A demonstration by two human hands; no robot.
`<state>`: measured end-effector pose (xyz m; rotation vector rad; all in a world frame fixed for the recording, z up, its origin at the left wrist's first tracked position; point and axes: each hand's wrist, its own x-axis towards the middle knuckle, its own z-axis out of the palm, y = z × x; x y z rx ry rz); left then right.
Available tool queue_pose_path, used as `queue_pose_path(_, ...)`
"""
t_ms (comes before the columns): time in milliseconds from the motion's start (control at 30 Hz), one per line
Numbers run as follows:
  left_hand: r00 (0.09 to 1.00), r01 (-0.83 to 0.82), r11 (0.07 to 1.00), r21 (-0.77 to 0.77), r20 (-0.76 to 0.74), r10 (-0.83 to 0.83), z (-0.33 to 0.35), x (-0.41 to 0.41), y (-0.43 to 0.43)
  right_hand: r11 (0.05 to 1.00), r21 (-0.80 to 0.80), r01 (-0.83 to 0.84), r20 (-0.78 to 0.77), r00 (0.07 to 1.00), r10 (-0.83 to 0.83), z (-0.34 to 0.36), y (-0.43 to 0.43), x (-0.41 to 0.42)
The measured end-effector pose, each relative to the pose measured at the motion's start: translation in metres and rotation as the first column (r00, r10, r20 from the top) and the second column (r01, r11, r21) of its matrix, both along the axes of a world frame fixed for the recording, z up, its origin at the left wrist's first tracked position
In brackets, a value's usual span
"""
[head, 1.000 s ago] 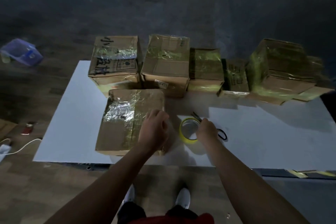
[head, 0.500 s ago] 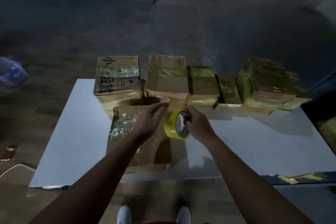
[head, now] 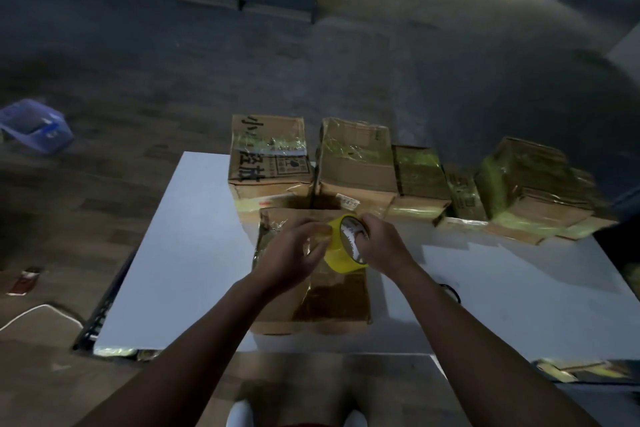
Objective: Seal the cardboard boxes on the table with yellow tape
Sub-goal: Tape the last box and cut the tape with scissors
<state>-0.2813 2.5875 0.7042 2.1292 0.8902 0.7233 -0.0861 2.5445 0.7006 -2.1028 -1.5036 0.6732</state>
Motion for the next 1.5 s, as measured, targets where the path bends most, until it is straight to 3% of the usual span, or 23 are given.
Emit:
queue_pose_path(200, 0.999, -0.032, 0.999, 0.044, 0.016, 0.032, 0.003, -0.008, 0.002, 0.995, -0.098, -0.014, -0.073, 0.997, 0.007, 0.011, 0.006, -0.011)
queue_pose_path(333, 1.0, -0.008, 0.993, -0.117, 0.028, 0.012, 0.008, -0.012, 0.012, 0.969, -0.239, -0.057, -0.14, 0.99, 0.023, 0.014, 0.01, -0.013)
queue_pose_path(433, 0.998, -0.058, 0.954, -0.294, 0.009, 0.063, 0.005, -0.017, 0.019, 0.95, -0.299, -0.089, -0.281, 0.96, 0.001, 0.013, 0.008, -0.013)
queue_pose_path(500, 0.987, -0.128, 0.895, -0.427, 0.031, 0.156, 0.002, -0.02, 0.022, 0.961, -0.259, -0.094, -0.353, 0.935, -0.004, 0.015, 0.005, -0.014)
queue_pose_path(600, 0.946, -0.183, 0.73, -0.658, 0.084, 0.313, -0.002, -0.025, 0.024, 0.965, -0.247, -0.092, -0.493, 0.869, -0.043, 0.016, 0.002, -0.015)
queue_pose_path(733, 0.885, -0.08, 0.496, -0.864, 0.168, 0.435, -0.004, -0.031, 0.03, 0.963, -0.202, -0.177, -0.484, 0.873, 0.059, 0.012, 0.0, -0.018)
queue_pose_path(900, 0.892, -0.113, 0.452, -0.885, 0.111, 0.439, -0.003, -0.038, 0.03, 0.985, -0.023, -0.171, -0.491, 0.86, 0.138, 0.015, 0.006, -0.028)
queue_pose_path(1033, 0.856, -0.201, 0.412, -0.889, 0.045, 0.515, -0.004, -0.037, 0.032, 0.969, 0.077, -0.236, -0.388, 0.888, 0.247, 0.022, 0.017, -0.041)
queue_pose_path(1267, 0.82, -0.336, 0.441, -0.832, -0.028, 0.572, -0.022, -0.061, 0.039, 0.934, -0.022, -0.357, -0.054, 0.933, 0.355, 0.028, 0.03, -0.043)
queue_pose_path(1400, 0.793, -0.414, 0.42, -0.808, -0.094, 0.602, -0.036, -0.073, 0.039, 0.918, -0.07, -0.391, 0.323, 0.861, 0.392, 0.017, 0.039, -0.058)
queue_pose_path(1500, 0.782, -0.447, 0.379, -0.81, -0.147, 0.606, -0.044, -0.081, 0.046, 0.932, -0.115, -0.345, 0.397, 0.844, 0.362, 0.013, 0.045, -0.067)
